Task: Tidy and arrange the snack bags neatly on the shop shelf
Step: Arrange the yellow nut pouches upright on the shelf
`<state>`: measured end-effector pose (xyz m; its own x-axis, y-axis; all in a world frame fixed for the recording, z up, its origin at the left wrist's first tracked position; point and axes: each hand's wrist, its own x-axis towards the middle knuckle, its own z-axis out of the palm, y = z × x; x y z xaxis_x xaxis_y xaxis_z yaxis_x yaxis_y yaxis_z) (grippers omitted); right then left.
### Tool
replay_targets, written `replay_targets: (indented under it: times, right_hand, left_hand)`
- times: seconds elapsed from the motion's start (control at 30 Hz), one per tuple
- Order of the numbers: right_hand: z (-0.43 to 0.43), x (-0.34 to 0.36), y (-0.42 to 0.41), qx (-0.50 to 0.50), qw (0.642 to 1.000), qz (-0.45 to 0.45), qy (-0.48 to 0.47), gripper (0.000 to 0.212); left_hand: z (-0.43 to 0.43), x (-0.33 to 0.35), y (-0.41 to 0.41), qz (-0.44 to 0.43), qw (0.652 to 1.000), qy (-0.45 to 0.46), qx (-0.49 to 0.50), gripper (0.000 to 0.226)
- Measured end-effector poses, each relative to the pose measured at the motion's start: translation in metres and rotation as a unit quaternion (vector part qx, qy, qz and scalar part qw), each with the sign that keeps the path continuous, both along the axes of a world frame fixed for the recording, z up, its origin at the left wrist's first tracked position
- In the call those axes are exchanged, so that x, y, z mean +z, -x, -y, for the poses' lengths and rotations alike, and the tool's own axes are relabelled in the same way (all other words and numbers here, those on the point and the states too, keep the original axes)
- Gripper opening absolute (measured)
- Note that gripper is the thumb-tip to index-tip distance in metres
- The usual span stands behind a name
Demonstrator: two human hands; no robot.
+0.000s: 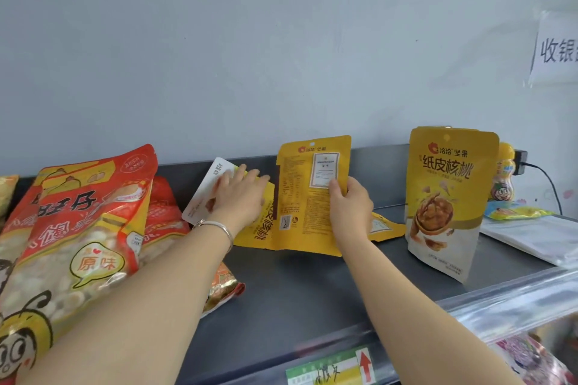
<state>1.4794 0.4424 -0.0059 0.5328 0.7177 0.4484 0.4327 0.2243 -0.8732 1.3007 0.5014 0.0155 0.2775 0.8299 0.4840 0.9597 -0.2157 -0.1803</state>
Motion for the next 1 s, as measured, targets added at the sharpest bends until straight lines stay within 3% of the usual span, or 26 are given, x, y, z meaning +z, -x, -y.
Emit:
replay_targets:
  times: [0.13,0.27,0.37,0.53,1.0]
  right_hand:
    - [0.0,-0.002,0.002,-0.009,0.999,0.032,0.019,0.028]
    - [-0.001,-0.002,0.001,-0.011,0.999,0.022,0.023,0.028]
    - [0.0,-0.001,0.002,-0.016,0.999,0.029,0.026,0.029]
    - [0.001,-0.002,0.001,-0.022,0.998,0.043,0.03,0.027]
    - [-0.001,-0.002,0.0,-0.03,0.998,0.049,0.035,0.029]
  left_hand:
    - [-0.008,-0.009,-0.001,-0.123,0.992,-0.02,0.036,0.07]
    - [-0.012,-0.006,-0.007,-0.167,0.983,-0.048,0.058,0.068]
    - [-0.013,-0.005,-0.008,-0.156,0.984,-0.048,0.067,0.066]
    - [-0.011,-0.004,-0.003,-0.128,0.989,-0.036,0.067,0.087]
    - [-0.019,-0.005,-0.008,-0.102,0.992,-0.06,0.052,0.071]
